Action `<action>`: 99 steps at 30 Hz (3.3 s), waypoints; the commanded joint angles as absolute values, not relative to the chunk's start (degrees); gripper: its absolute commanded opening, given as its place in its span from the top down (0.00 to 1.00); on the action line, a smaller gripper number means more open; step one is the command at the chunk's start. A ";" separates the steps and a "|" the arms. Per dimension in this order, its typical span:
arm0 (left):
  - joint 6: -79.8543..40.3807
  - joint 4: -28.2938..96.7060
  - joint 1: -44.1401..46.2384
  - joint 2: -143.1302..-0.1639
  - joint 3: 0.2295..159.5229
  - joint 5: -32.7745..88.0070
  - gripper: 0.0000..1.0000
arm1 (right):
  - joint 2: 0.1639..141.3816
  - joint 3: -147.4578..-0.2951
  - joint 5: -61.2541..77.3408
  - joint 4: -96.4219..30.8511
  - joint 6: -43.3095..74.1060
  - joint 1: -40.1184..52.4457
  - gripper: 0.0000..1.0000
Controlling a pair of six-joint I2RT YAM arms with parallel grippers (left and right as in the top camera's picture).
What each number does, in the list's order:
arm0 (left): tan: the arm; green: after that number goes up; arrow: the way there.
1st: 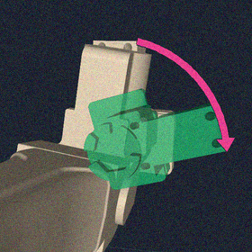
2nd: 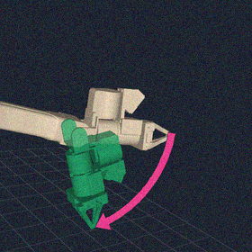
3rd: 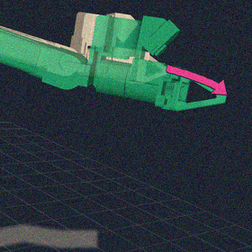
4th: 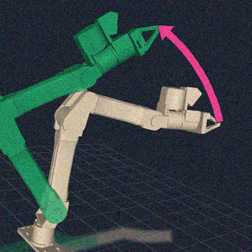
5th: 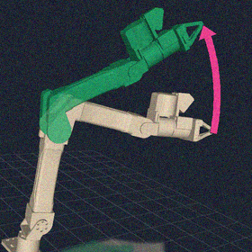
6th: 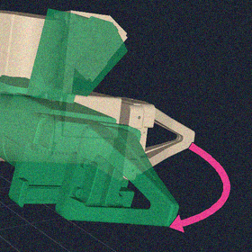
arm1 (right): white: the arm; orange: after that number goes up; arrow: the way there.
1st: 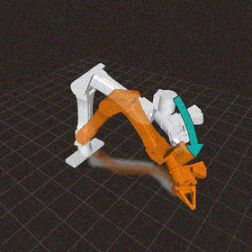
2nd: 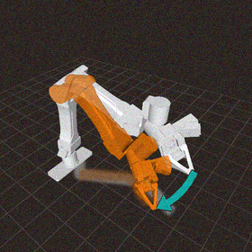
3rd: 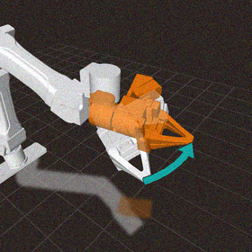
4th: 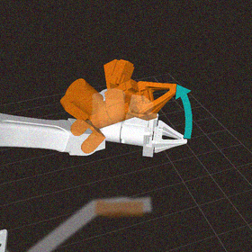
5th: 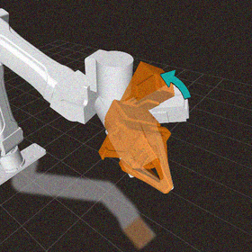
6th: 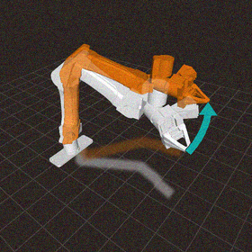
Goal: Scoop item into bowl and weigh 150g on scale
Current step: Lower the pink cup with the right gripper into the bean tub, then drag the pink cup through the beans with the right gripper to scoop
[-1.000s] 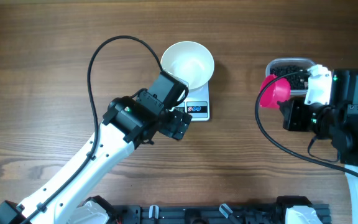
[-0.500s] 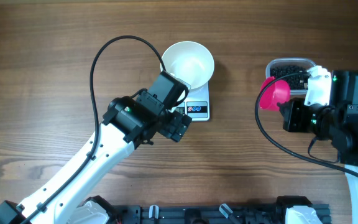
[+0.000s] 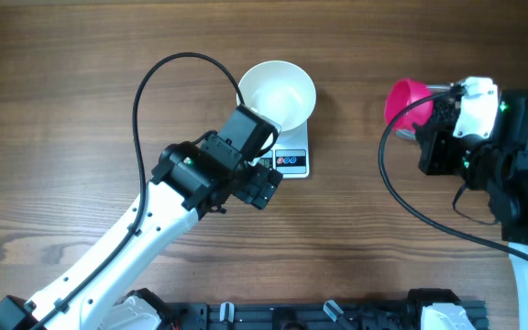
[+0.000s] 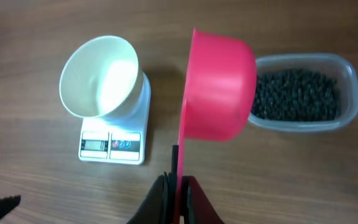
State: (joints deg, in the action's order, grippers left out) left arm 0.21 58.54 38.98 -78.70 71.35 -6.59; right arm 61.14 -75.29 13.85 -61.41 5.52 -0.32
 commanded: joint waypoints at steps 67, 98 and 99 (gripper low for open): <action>1.28 58.57 38.72 -78.74 70.78 -6.94 0.00 | 107.37 -93.36 -5.87 -69.82 -12.05 0.69 0.96; 1.28 58.57 38.72 -78.74 70.78 -6.94 0.00 | 109.36 -93.30 2.52 -72.93 -13.85 -1.48 0.96; 1.28 58.57 38.72 -78.74 70.78 -6.94 0.00 | 109.06 -93.32 4.71 -72.93 -14.83 -1.48 0.96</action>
State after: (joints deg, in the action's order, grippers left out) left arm 0.23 58.54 38.98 -78.70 71.35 -6.59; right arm 107.50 -94.08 -1.89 -72.44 -12.60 -1.30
